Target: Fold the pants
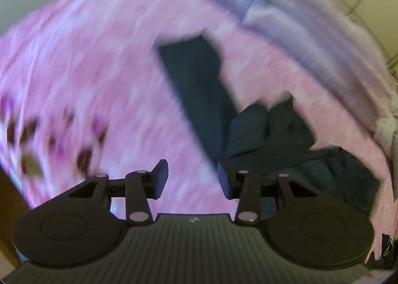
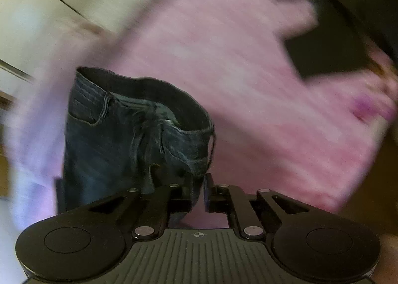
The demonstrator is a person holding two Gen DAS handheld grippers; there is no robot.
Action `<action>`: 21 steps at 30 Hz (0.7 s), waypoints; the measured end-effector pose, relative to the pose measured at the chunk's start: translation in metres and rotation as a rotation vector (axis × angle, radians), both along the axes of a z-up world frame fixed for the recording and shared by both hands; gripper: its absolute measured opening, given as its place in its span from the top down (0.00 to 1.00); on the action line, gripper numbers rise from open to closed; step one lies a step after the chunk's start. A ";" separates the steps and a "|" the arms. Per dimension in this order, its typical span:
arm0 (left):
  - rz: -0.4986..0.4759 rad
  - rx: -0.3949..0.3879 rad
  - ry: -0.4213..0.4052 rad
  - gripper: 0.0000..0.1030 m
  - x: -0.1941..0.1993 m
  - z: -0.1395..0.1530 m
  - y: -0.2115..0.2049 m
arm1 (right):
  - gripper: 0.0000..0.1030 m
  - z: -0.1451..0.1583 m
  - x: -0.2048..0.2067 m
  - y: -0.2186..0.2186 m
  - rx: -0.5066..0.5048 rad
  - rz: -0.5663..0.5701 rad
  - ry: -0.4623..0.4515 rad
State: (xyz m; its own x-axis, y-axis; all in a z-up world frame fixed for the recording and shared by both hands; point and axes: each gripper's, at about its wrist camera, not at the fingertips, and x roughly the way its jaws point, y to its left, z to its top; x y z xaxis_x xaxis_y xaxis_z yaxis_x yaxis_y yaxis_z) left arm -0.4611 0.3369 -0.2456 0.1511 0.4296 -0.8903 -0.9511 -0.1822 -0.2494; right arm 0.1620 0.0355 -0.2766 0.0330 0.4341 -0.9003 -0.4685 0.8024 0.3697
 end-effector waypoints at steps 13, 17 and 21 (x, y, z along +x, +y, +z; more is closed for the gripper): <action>0.006 0.028 -0.085 0.58 0.011 -0.094 0.059 | 0.66 -0.108 -0.002 -0.021 0.037 -0.159 0.082; 0.073 0.060 -0.060 0.58 -0.001 -0.113 0.107 | 0.65 -0.124 0.001 -0.018 0.072 -0.214 0.068; 0.164 0.092 -0.063 0.58 -0.017 -0.128 0.149 | 0.65 -0.127 0.002 -0.024 0.119 -0.257 0.064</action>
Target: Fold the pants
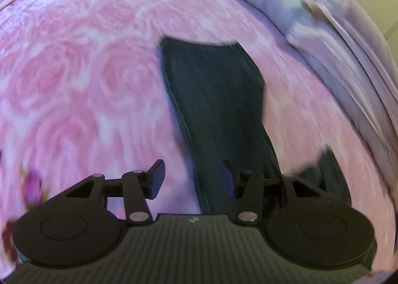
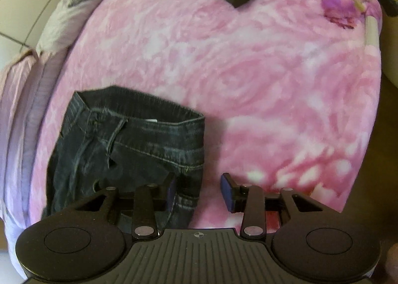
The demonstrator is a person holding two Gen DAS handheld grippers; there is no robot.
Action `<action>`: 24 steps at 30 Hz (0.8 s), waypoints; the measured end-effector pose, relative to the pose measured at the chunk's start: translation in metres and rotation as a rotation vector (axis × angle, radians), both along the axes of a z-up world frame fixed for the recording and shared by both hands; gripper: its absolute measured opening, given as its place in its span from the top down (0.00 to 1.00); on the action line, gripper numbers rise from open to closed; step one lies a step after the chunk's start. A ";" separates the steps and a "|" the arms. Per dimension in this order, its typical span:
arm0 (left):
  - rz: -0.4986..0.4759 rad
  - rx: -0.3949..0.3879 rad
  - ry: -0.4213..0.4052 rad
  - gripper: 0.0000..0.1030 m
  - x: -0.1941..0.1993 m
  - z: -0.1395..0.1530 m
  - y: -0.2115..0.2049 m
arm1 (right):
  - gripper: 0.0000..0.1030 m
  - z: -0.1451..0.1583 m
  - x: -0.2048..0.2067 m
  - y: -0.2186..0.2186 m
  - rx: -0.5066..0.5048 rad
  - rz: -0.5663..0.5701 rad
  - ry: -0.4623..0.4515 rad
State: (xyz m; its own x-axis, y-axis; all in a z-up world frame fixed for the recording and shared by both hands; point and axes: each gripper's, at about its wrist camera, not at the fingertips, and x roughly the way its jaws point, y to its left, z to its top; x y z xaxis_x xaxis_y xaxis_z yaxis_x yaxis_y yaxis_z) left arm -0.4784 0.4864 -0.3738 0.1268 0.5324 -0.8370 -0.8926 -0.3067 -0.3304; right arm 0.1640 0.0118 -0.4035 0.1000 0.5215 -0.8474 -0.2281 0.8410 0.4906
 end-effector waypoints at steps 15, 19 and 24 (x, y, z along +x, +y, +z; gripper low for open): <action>-0.008 0.128 0.160 0.99 -0.014 0.013 -0.001 | 0.61 -0.002 0.007 -0.009 0.155 -0.060 -0.017; 0.004 0.059 0.195 0.99 -0.039 0.011 -0.030 | 0.78 -0.015 0.009 0.006 0.159 -0.024 -0.055; -0.052 0.094 0.231 0.98 -0.039 0.035 -0.064 | 0.98 0.031 0.025 0.015 0.168 0.092 -0.153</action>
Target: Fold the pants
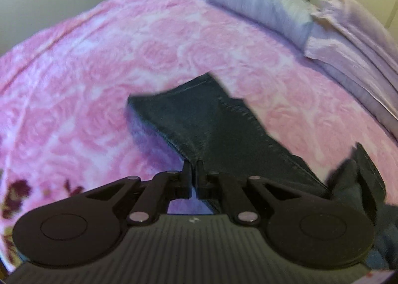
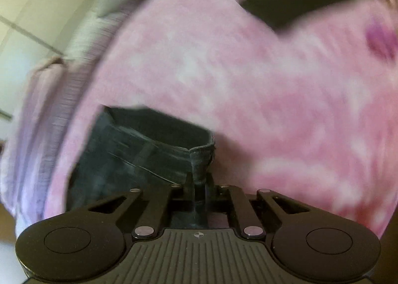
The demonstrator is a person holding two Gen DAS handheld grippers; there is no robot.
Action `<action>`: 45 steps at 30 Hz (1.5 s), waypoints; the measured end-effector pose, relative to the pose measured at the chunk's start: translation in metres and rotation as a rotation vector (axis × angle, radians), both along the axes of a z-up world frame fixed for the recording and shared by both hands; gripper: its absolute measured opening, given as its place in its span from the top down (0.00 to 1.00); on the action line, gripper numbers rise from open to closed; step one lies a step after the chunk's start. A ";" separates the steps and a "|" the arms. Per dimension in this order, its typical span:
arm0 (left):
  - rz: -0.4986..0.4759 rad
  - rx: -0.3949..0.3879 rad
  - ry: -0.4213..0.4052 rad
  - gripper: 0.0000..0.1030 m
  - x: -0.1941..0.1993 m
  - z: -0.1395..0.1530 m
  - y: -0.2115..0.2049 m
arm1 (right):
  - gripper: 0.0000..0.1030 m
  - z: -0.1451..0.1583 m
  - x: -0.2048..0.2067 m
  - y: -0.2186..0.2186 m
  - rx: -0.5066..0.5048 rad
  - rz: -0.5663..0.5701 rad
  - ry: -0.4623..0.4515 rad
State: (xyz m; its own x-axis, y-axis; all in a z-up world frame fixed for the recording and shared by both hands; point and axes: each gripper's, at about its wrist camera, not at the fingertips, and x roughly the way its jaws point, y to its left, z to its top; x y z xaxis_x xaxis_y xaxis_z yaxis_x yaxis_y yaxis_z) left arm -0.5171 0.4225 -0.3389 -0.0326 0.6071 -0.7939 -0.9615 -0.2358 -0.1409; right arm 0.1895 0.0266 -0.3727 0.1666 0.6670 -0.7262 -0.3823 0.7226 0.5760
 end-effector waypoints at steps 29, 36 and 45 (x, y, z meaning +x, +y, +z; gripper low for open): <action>0.302 0.052 -0.058 0.98 -0.087 -0.020 -0.111 | 0.90 -0.013 0.014 -0.058 -0.305 -0.071 0.013; 0.363 -0.116 0.068 0.71 -0.109 -0.037 -0.133 | 0.88 -0.015 0.004 -0.048 -0.355 -0.093 -0.016; 0.171 -0.079 0.246 0.70 -0.053 0.039 -0.089 | 0.67 0.023 0.002 -0.053 -0.491 -0.125 -0.087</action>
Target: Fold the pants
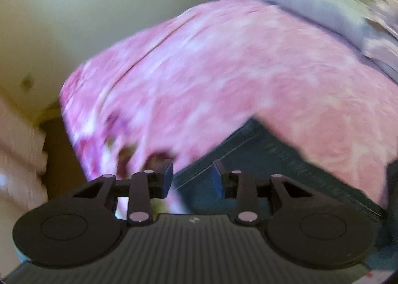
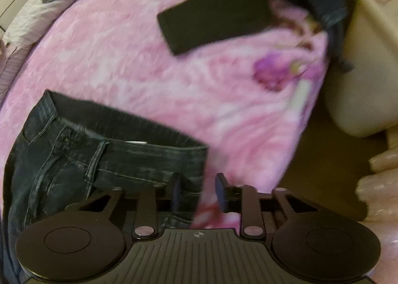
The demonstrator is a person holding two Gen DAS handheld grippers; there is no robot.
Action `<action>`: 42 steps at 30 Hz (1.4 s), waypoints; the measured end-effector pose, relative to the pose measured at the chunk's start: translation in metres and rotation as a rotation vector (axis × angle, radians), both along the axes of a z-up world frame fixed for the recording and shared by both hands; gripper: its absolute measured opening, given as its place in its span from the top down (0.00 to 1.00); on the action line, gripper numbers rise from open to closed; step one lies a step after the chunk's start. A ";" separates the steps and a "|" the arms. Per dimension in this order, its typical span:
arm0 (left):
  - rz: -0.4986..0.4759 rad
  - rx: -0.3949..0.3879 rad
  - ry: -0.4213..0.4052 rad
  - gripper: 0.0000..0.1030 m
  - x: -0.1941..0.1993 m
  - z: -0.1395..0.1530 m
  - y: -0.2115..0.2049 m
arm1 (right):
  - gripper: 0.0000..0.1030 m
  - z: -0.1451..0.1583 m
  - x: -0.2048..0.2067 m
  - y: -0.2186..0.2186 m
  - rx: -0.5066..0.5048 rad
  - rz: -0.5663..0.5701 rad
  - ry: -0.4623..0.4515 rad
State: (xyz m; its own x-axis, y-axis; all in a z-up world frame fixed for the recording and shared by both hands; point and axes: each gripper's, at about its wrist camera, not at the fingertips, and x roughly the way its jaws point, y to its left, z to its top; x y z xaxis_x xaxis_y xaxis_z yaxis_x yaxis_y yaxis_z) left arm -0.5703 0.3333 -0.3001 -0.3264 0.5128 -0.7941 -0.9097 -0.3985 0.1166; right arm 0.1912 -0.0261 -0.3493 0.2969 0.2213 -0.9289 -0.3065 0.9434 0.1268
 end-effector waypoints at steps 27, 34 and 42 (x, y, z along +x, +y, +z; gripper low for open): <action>-0.625 -0.234 -0.530 0.55 0.314 -0.111 0.219 | 0.73 -0.072 0.060 0.334 0.261 0.848 0.035; -0.491 -0.044 -0.443 0.99 0.284 -0.058 0.192 | 0.98 -0.019 0.068 0.304 0.361 0.833 -0.048; 0.049 0.186 -0.260 0.79 0.173 0.073 0.261 | 0.98 0.022 0.133 0.279 0.346 0.532 -0.133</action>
